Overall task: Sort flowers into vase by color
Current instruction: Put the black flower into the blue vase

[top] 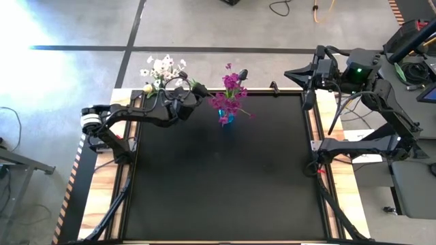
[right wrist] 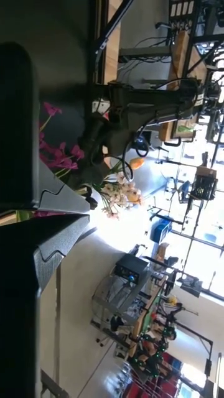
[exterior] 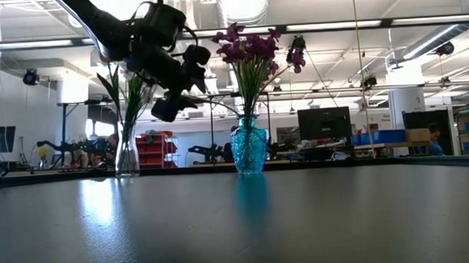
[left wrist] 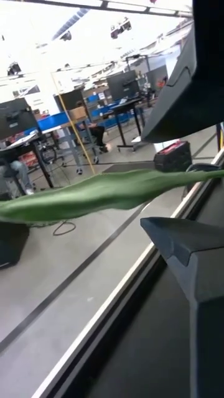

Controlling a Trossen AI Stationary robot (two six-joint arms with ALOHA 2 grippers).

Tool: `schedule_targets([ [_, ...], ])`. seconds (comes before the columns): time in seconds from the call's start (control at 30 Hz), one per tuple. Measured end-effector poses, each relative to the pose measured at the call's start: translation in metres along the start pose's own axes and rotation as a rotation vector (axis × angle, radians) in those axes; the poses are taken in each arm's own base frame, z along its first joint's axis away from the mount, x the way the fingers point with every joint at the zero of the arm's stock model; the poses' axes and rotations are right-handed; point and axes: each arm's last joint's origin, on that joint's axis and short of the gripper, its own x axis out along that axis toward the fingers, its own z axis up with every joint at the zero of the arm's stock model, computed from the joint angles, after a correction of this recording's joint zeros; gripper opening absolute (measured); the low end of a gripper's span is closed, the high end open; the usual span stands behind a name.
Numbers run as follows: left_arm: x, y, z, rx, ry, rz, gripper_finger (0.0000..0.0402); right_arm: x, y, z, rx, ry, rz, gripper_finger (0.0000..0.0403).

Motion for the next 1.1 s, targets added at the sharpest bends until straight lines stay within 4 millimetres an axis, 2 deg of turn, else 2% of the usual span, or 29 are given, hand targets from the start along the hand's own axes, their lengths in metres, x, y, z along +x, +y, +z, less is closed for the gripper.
schedule_targets([
  [0.37,0.011,0.003,0.012,-0.002,0.007,0.012,0.0151,0.0,0.0,0.0,-0.01,0.0,0.0,0.0009],
  [0.53,0.02,0.009,0.009,-0.017,0.025,0.007,0.0138,0.0,0.0,0.0,-0.01,0.0,0.0,0.0009],
  [0.67,0.024,0.009,0.005,-0.041,0.021,-0.029,0.0103,0.0,0.0,0.0,-0.009,0.0,0.0,0.0009],
  [0.87,0.025,0.004,0.005,0.023,0.0,-0.092,0.0016,0.0,0.0,0.0,-0.007,0.0,0.0,0.0009],
  [1.1,0.023,-0.003,0.005,0.123,-0.018,-0.148,0.0002,0.0,0.0,0.0,-0.007,0.0,0.0,0.0009],
])
